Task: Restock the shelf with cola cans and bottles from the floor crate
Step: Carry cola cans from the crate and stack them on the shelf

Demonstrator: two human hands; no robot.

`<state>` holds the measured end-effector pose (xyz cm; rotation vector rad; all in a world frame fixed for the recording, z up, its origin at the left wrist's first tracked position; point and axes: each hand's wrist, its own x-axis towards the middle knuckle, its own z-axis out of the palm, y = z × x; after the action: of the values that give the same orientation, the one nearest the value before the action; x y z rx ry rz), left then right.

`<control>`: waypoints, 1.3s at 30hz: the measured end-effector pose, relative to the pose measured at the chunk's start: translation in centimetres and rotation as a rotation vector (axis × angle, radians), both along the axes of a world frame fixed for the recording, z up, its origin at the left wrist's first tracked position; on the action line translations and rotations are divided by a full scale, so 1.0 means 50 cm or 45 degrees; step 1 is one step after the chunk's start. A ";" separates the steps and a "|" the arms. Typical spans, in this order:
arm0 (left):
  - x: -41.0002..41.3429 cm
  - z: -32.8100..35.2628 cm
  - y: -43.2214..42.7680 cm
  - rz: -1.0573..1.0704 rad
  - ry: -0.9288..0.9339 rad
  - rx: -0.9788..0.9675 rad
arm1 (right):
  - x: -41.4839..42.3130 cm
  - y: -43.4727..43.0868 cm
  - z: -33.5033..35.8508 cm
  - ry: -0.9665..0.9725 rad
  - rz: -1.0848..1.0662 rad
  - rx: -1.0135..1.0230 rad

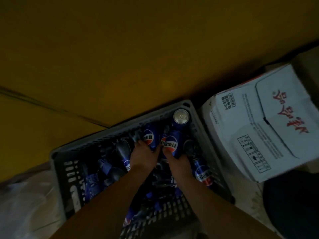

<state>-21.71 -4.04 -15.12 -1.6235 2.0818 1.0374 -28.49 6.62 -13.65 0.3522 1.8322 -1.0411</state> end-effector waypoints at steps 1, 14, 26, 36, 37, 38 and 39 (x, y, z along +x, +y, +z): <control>0.002 0.007 -0.007 0.051 0.032 0.059 | -0.002 0.000 0.009 -0.018 -0.022 0.017; 0.164 0.429 0.039 0.211 0.348 0.180 | 0.032 0.107 0.414 -0.122 -0.162 -0.098; 0.314 1.049 0.078 0.810 1.277 0.656 | 0.116 0.210 1.022 0.323 -0.077 -0.393; 0.456 1.418 0.184 1.126 1.482 1.072 | 0.234 0.237 1.352 -0.133 -0.152 -0.872; 0.472 1.435 0.189 1.198 1.503 1.096 | 0.248 0.229 1.363 -0.220 -0.255 -0.875; 0.486 1.447 0.192 1.269 1.525 1.124 | 0.260 0.218 1.373 -0.291 -0.339 -0.868; 0.499 1.457 0.197 1.331 1.548 1.143 | 0.269 0.205 1.381 -0.351 -0.393 -0.855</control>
<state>3.23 5.80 57.72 -1.5680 0.4595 3.2215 -15.04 16.86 55.38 0.3492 1.1173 -1.6552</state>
